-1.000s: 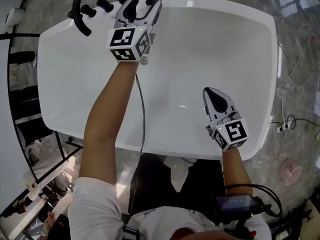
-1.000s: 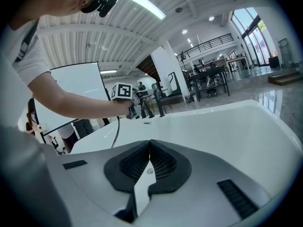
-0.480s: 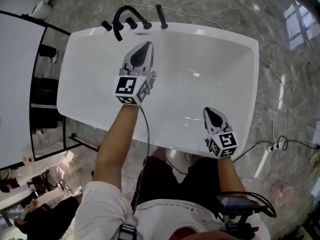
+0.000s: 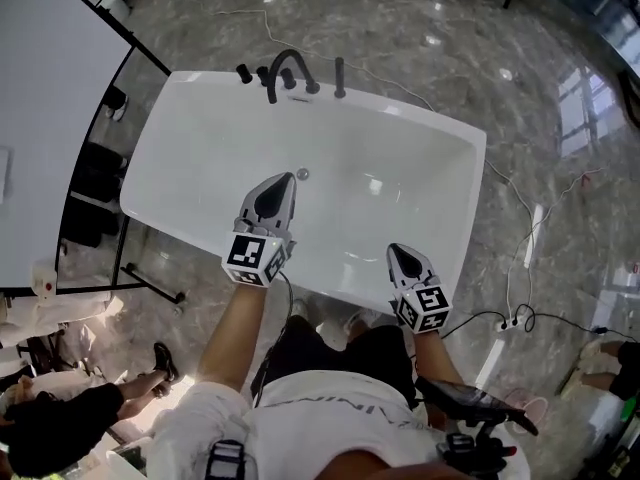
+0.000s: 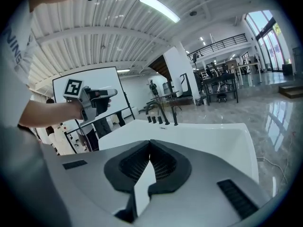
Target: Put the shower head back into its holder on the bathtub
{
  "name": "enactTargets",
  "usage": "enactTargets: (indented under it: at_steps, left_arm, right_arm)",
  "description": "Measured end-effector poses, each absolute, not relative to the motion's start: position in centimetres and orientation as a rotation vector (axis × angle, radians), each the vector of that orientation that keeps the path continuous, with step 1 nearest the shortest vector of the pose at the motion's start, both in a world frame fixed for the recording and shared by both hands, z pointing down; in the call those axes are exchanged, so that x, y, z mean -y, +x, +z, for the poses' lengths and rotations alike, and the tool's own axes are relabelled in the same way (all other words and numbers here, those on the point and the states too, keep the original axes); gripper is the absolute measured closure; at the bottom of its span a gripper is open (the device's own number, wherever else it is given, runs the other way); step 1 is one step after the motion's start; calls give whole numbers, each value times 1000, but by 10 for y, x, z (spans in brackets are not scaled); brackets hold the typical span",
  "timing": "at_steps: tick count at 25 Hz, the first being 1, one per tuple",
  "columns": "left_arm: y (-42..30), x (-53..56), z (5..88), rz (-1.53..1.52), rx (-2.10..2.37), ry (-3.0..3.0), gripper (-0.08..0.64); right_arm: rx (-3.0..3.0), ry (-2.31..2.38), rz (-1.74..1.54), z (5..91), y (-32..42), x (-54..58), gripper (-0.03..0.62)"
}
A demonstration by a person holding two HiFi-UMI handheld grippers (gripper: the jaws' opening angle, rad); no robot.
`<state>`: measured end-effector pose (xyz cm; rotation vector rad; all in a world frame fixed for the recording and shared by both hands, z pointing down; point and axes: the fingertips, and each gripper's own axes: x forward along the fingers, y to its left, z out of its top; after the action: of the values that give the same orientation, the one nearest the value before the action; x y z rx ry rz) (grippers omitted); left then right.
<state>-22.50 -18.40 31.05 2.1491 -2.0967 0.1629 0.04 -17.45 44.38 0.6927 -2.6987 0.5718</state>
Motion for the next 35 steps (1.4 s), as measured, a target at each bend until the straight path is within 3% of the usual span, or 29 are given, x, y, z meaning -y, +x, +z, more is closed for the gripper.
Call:
enactTargets:
  at_steps: [5,20,27,35]
  left_arm:
    - [-215,137,274,125,2038,2219,543]
    - [-280,-50,235,66,1833,2426,543]
    - [-285,-102,221,-1,1906,2342,543]
    - [-241,-146,217,13,1986,2272,543]
  right_arm:
    - [2739,718,464,390,-21,161,580]
    - [2776,879,235,296,-115,16,580]
    - [2804,815,193,266,-116,-26,580]
    - [2899,719,119,231,-77,-60,580]
